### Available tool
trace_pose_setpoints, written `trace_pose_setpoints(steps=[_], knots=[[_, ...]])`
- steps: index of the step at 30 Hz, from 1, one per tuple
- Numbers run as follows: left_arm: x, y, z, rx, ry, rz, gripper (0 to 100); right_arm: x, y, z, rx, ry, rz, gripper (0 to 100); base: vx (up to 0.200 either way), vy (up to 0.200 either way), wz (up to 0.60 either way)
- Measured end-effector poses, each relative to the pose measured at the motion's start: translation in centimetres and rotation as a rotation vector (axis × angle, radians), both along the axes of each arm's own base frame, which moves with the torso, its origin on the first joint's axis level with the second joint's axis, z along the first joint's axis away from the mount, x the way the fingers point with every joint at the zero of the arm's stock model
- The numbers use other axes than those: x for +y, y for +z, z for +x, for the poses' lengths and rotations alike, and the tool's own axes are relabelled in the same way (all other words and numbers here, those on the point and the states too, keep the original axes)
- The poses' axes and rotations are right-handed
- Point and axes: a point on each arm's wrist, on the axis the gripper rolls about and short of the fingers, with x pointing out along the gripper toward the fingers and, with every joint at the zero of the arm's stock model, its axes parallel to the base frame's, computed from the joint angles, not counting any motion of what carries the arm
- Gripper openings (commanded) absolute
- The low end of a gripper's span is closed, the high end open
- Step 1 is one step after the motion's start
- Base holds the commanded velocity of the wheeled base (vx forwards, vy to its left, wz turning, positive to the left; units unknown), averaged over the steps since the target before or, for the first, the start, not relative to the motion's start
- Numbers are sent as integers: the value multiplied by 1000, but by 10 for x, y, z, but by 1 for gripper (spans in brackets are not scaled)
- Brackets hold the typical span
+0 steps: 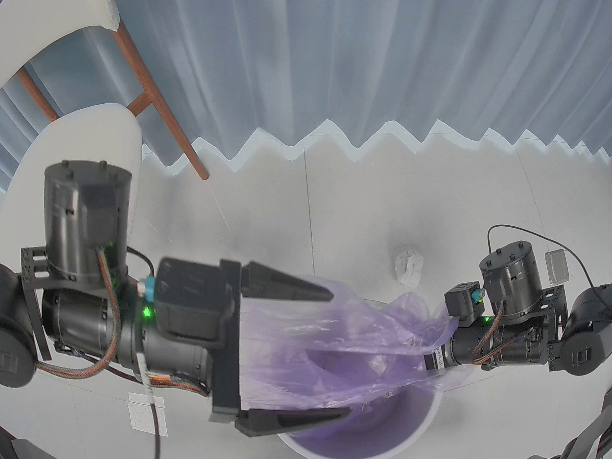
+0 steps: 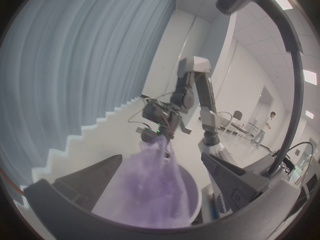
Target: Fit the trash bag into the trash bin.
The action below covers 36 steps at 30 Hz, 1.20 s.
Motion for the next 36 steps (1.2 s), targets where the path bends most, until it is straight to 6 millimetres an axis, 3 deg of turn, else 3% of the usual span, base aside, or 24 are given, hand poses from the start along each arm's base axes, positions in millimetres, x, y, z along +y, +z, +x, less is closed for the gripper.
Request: trace_pose_setpoints(steps=[22,23,36], knots=[[-13,-14,24,19,61,50,100,3,1,-3,-8,15,4,0,0,0,0],[-14,-15,25,22,61,54,0,3,2,-3,-8,16,5,0,0,0,0],[-18,-27,34,166,115,65,0,1,3,-10,-10,26,8,0,0,0,0]])
